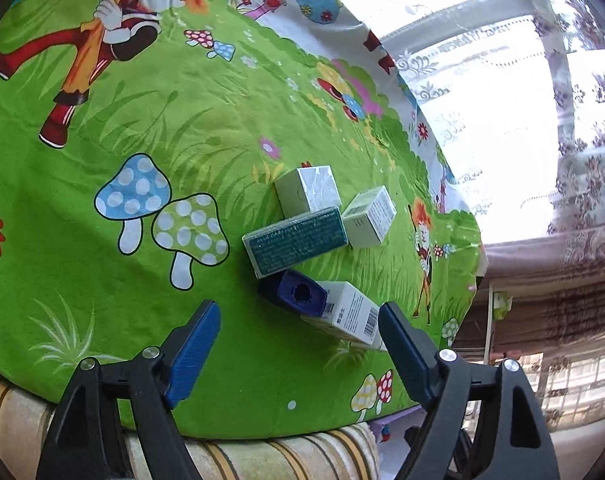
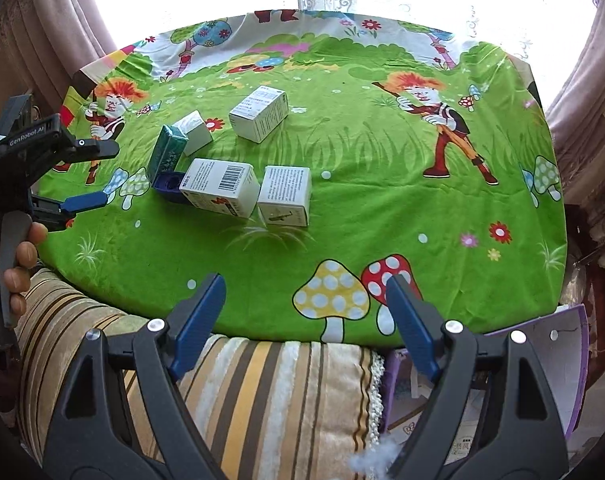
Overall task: Organize rigid objects
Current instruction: 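Grasp the teal box with the left tool while the right tool grasps a white medicine box, then carry the teal box and white medicine box over the purple box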
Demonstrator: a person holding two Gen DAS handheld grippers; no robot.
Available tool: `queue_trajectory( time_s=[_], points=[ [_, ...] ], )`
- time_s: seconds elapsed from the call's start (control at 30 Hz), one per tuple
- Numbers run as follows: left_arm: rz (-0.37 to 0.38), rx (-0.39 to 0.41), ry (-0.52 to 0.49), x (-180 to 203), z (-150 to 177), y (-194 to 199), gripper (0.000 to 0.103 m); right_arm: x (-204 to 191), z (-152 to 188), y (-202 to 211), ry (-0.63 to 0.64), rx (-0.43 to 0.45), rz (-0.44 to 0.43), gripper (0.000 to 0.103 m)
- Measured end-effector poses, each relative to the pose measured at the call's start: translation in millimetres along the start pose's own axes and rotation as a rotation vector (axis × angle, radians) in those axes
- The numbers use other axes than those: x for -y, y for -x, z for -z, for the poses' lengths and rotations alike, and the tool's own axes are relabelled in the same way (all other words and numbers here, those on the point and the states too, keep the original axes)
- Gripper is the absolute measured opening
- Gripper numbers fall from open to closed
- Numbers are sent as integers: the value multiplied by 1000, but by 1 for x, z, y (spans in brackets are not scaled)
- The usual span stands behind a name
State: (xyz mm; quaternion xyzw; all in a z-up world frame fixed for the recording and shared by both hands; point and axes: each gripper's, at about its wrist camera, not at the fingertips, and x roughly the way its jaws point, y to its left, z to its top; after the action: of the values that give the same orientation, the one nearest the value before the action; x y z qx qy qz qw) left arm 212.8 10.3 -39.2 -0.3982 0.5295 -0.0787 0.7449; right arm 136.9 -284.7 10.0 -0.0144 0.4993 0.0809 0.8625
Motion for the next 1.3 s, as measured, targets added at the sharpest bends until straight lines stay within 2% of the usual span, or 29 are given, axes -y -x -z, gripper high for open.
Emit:
queue_trajectory(
  time_s=[0.17, 0.33, 0.7, 1.03, 1.07, 1.13, 1.2, 1.27, 1.3],
  points=[
    [27, -20, 131, -12, -16, -17, 85, -10, -14, -23, 34, -22, 11, 84],
    [54, -35, 205, -13, -25, -31, 86, -10, -26, -42, 30, -29, 21, 84],
    [25, -61, 241, -10, -34, -55, 86, -12, -40, -71, 29, -41, 12, 84],
    [13, -59, 220, -9, -37, -62, 84, -5, -48, -83, -2, -35, 22, 83],
    [15, -61, 217, -8, -37, -63, 83, -5, -48, -85, -5, -37, 24, 80],
    [16, -60, 208, -7, -37, -62, 74, -4, -49, -89, -9, -45, 24, 71],
    [18, -61, 196, -5, -37, -63, 74, -6, -49, -93, 1, -57, 24, 56],
    [22, -58, 196, -5, -38, -63, 74, -8, -48, -96, 12, -67, 24, 47],
    [22, -57, 194, -6, -38, -63, 74, -9, -48, -96, 16, -64, 27, 47]
  ],
)
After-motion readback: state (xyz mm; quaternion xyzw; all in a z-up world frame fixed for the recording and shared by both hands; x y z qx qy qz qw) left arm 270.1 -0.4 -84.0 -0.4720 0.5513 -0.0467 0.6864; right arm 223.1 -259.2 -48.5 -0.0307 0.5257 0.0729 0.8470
